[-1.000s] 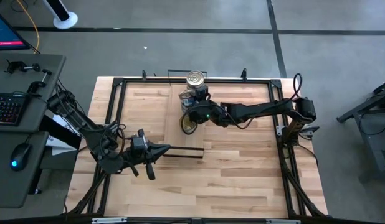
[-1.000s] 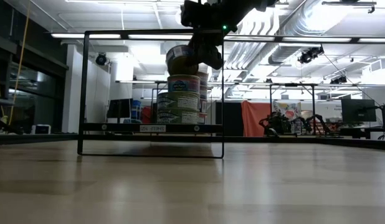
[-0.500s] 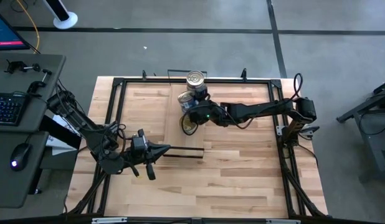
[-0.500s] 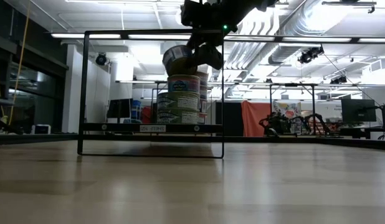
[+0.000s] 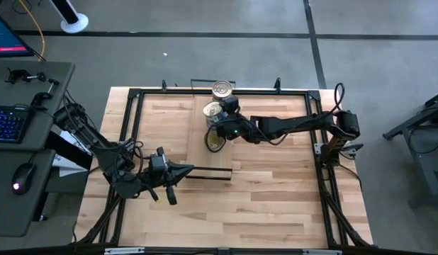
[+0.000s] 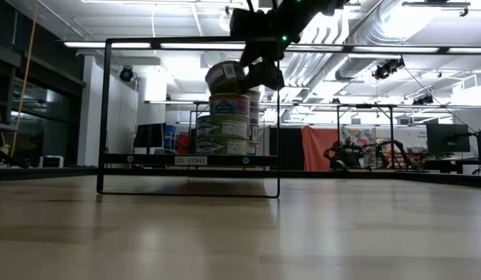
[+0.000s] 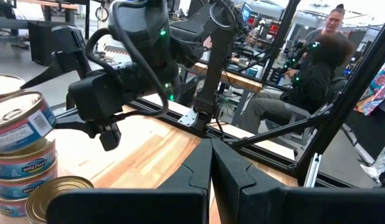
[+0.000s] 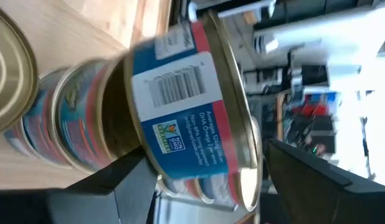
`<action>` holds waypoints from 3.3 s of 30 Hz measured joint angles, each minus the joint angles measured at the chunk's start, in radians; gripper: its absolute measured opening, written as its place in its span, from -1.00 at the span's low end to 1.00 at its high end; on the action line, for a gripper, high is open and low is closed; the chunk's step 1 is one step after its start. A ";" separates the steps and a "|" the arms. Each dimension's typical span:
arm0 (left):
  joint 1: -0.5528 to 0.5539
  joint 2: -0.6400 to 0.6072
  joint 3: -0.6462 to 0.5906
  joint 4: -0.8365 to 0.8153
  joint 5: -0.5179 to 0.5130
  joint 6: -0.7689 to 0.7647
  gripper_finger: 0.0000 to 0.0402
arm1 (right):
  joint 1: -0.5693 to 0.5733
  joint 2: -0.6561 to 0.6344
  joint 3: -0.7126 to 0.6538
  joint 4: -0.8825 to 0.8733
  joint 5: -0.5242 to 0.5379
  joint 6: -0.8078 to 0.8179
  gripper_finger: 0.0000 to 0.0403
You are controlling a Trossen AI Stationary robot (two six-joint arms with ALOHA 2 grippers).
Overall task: Stack canned seafood by type on shelf
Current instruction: Stack the blue pink tuna can on top of the other blue pink tuna cans on the shelf, then return to Home Position
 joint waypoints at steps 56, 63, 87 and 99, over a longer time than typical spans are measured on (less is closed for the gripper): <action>0.000 -0.031 0.000 -0.019 0.132 -0.108 -1.00 | -0.034 0.001 0.168 -0.363 -0.214 0.557 0.39; 0.003 -0.058 0.000 -0.020 0.132 -0.107 -1.00 | -0.034 0.001 0.167 -0.363 -0.214 0.559 0.39; 0.002 -0.061 0.000 -0.022 0.131 -0.008 -1.00 | -0.034 0.001 0.167 -0.363 -0.213 0.626 0.39; 0.002 -0.061 0.000 -0.022 0.131 0.035 -1.00 | -0.034 0.001 0.167 -0.363 -0.213 0.626 0.39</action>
